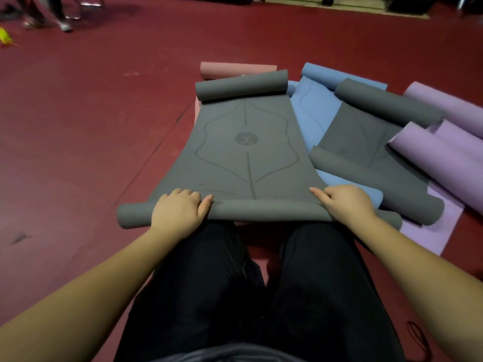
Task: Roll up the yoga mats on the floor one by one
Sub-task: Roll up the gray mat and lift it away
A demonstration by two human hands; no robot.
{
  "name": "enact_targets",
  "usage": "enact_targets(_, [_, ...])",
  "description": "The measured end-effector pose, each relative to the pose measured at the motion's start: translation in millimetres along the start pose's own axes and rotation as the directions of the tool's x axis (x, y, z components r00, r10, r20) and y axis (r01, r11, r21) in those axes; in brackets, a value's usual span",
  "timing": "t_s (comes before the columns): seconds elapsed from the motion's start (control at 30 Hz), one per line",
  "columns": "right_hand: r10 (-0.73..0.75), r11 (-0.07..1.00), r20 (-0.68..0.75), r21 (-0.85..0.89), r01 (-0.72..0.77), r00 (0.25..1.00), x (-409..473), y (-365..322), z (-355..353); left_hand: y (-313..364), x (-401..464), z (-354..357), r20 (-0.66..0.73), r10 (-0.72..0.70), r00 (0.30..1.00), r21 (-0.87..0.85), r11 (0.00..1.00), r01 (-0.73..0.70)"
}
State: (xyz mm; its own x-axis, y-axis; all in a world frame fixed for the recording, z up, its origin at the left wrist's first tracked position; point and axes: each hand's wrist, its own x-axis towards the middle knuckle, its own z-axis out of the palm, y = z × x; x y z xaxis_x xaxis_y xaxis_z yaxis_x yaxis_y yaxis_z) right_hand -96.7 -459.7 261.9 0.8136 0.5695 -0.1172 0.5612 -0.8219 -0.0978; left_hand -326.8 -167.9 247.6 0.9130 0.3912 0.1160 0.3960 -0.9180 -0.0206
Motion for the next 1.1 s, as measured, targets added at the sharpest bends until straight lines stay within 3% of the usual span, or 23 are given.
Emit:
enact_targets(0.1, [-0.033,0.996,-0.113,0.081,0.042,0.993,-22.0,7.2,8.7,-0.1,10.1,-1.5,0.037,-0.01,0.999,-0.039,0.999,0.011])
enact_targets(0.27, [-0.079,0.997,-0.198,0.003,0.081,0.977,-26.8,2.0,21.3,0.3,27.7,-9.1,0.156,-0.047,0.987,-0.018,0.999,0.051])
enact_targets(0.5, [0.001,1.0,0.149,-0.02,0.002,0.989,7.2,5.9,-11.3,-2.7,52.4,-42.0,0.339,-0.008,0.941,0.06,0.998,-0.014])
enact_targets(0.63, [-0.021,0.999,0.351,0.04,0.007,0.936,10.6,8.5,-14.4,-7.5,53.4,-40.1,0.561,0.114,0.82,0.132,0.965,-0.225])
enact_targets(0.73, [-0.044,0.994,0.406,0.109,0.0,0.913,13.5,5.4,-12.4,-6.7,47.0,-28.4,0.634,0.112,0.765,0.093,0.971,-0.219])
enact_targets(0.83, [-0.07,0.991,0.422,0.134,0.014,0.904,20.6,1.4,-13.3,-13.3,48.4,-24.6,0.613,0.139,0.778,0.09,0.965,-0.244])
enact_targets(0.9, [-0.074,0.992,0.416,0.126,0.023,0.906,24.2,-1.0,-12.7,-16.4,48.7,-19.2,0.543,0.161,0.824,0.147,0.948,-0.282])
enact_targets(1.1, [-0.014,0.996,0.487,0.081,-0.029,0.873,37.6,-6.5,-12.6,3.1,46.7,-16.0,0.291,-0.029,0.956,0.13,0.991,-0.009])
